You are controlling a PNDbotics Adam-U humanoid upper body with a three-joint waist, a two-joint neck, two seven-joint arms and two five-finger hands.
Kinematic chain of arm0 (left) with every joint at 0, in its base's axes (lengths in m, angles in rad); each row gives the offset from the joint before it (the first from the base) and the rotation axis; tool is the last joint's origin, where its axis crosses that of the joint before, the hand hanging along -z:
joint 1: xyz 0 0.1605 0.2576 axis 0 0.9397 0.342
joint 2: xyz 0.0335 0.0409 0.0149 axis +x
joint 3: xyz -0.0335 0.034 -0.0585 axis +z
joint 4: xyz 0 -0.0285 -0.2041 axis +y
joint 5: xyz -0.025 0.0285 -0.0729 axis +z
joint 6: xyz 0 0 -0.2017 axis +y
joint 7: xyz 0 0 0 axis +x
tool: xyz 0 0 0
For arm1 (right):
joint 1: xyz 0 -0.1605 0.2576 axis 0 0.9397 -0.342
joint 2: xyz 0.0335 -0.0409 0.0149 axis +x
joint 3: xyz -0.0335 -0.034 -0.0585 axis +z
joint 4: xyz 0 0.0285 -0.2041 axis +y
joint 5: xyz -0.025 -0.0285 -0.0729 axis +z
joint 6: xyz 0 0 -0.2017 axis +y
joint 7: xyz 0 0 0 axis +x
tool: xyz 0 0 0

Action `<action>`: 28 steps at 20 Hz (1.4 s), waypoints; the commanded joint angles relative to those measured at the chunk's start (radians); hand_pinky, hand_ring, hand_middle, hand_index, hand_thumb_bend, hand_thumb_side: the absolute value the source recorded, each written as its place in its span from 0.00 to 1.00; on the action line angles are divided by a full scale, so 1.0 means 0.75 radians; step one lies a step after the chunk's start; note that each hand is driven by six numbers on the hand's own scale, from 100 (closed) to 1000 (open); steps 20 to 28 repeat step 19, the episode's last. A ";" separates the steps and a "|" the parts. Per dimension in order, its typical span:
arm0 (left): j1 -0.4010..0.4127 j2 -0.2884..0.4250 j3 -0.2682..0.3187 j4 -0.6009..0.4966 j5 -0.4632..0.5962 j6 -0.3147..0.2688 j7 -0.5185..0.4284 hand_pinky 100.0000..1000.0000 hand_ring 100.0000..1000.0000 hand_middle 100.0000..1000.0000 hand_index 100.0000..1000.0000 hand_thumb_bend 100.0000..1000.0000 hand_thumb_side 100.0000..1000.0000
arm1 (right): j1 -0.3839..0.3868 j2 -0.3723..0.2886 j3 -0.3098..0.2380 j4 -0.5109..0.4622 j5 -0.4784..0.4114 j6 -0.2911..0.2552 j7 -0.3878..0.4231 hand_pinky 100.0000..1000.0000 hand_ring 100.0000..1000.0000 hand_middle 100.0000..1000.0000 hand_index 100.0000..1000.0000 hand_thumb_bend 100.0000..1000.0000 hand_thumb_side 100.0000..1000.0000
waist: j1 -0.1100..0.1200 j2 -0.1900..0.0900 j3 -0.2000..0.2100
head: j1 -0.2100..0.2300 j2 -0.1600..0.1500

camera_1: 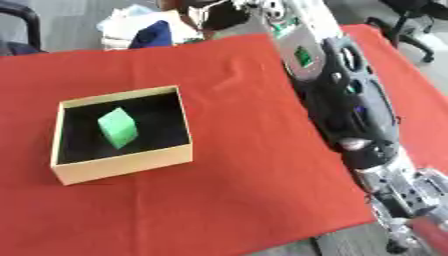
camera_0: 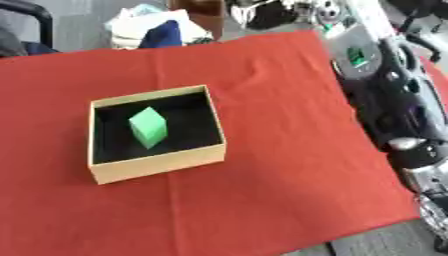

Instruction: Pick up objects on the table and place them in the box.

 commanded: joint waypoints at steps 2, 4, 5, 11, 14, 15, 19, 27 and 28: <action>-0.008 0.006 0.011 -0.019 0.003 -0.002 0.006 0.77 0.78 0.57 0.57 0.00 0.13 | 0.046 0.003 -0.147 -0.180 -0.105 0.018 -0.101 0.63 0.68 0.79 0.97 0.00 0.20 | 0.000 -0.015 -0.002 | 0.015 -0.015; -0.007 0.005 0.013 -0.020 0.004 -0.001 0.007 0.76 0.78 0.57 0.57 0.00 0.13 | 0.086 0.023 -0.197 -0.254 -0.150 0.038 -0.146 0.62 0.68 0.78 0.97 0.00 0.24 | 0.001 -0.015 -0.003 | 0.023 -0.018; -0.007 0.005 0.013 -0.020 0.005 -0.001 0.007 0.75 0.78 0.57 0.57 0.00 0.13 | 0.104 0.035 -0.216 -0.288 -0.171 0.050 -0.168 0.62 0.68 0.79 0.96 0.00 0.35 | 0.002 -0.013 -0.003 | 0.025 -0.019; -0.005 0.001 0.016 -0.020 0.010 -0.002 0.005 0.70 0.78 0.57 0.57 0.00 0.14 | 0.172 0.088 -0.324 -0.330 -0.296 0.016 -0.293 0.62 0.67 0.78 0.95 0.00 0.36 | 0.013 -0.005 -0.025 | 0.036 -0.021; -0.007 0.002 0.015 -0.021 0.011 -0.003 0.004 0.68 0.78 0.57 0.58 0.00 0.14 | 0.207 0.099 -0.353 -0.331 -0.362 -0.012 -0.358 0.61 0.67 0.77 0.95 0.00 0.41 | 0.018 0.000 -0.038 | 0.041 -0.019; -0.007 0.001 0.016 -0.022 0.011 -0.004 0.003 0.68 0.78 0.57 0.58 0.00 0.15 | 0.220 0.103 -0.360 -0.331 -0.384 -0.021 -0.380 0.61 0.66 0.77 0.94 0.00 0.44 | 0.019 0.001 -0.040 | 0.044 -0.019; -0.008 0.000 0.018 -0.023 0.011 -0.005 0.003 0.67 0.78 0.57 0.57 0.00 0.16 | 0.269 0.109 -0.373 -0.331 -0.471 -0.064 -0.467 0.61 0.66 0.77 0.94 0.00 0.46 | 0.022 0.007 -0.042 | 0.059 -0.015; -0.008 0.000 0.018 -0.023 0.011 -0.005 0.003 0.67 0.78 0.57 0.57 0.00 0.16 | 0.269 0.109 -0.373 -0.331 -0.471 -0.064 -0.467 0.61 0.66 0.77 0.94 0.00 0.46 | 0.022 0.007 -0.042 | 0.059 -0.015; -0.008 0.000 0.018 -0.023 0.011 -0.005 0.003 0.67 0.78 0.57 0.57 0.00 0.16 | 0.269 0.109 -0.373 -0.331 -0.471 -0.064 -0.467 0.61 0.66 0.77 0.94 0.00 0.46 | 0.022 0.007 -0.042 | 0.059 -0.015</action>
